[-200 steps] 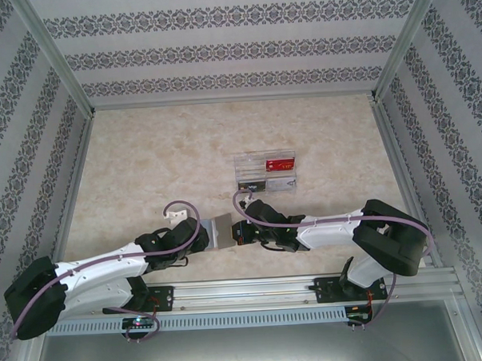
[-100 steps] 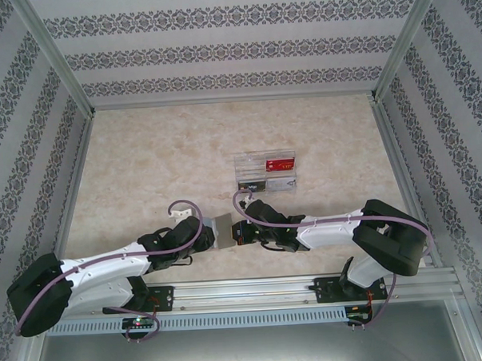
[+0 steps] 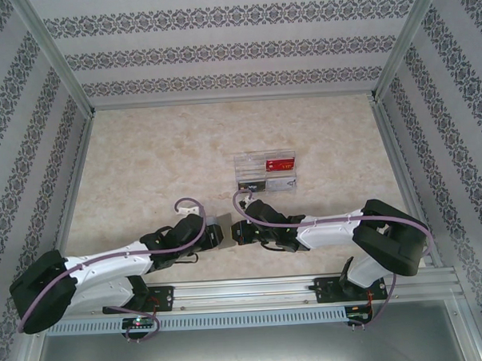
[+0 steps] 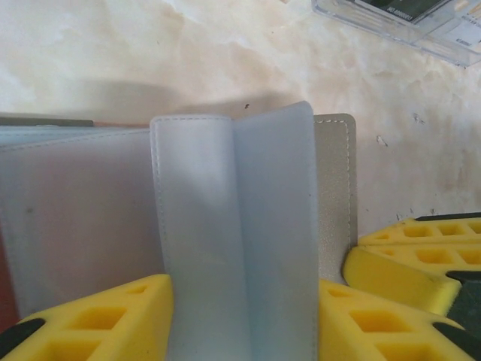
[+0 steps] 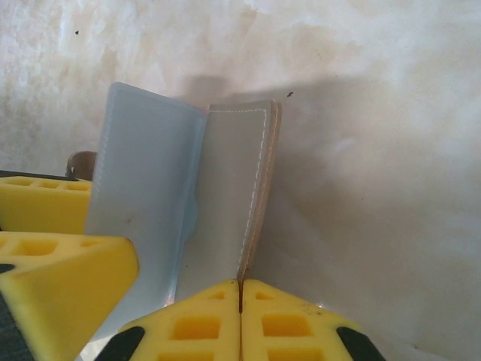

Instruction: Take the credit cards out of the card holder

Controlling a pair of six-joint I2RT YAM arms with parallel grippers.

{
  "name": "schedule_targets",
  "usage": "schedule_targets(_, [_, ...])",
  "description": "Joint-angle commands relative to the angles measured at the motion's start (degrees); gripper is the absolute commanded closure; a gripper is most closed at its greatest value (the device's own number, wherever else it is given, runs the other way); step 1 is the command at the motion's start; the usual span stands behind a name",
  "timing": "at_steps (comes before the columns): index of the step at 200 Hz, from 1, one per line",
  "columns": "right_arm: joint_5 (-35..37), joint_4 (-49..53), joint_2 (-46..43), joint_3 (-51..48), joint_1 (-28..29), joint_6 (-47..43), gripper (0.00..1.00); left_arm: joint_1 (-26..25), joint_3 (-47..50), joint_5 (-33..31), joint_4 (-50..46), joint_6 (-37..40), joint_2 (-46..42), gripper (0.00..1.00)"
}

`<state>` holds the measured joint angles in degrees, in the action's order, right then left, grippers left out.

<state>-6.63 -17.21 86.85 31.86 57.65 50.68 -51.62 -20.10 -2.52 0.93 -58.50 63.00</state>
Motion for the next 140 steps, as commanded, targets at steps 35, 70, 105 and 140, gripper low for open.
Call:
schedule_targets(35, [3.9,0.5,0.2,-1.3,0.1,-1.1,0.73,0.5,-1.4,2.9,6.5,0.9,4.7,0.51])
schedule_targets(70, [5.9,1.3,0.8,-2.4,0.0,-1.3,0.72,0.5,-2.8,4.1,6.9,1.1,5.4,0.52])
schedule_targets(105, [4.7,0.3,3.3,-1.8,0.0,-1.8,0.78,0.5,-3.6,4.7,5.0,1.6,2.5,0.52])
schedule_targets(140, [3.7,-0.3,5.8,-0.8,0.0,-1.8,0.81,0.5,-3.6,-0.5,-4.7,1.6,-5.7,0.52])
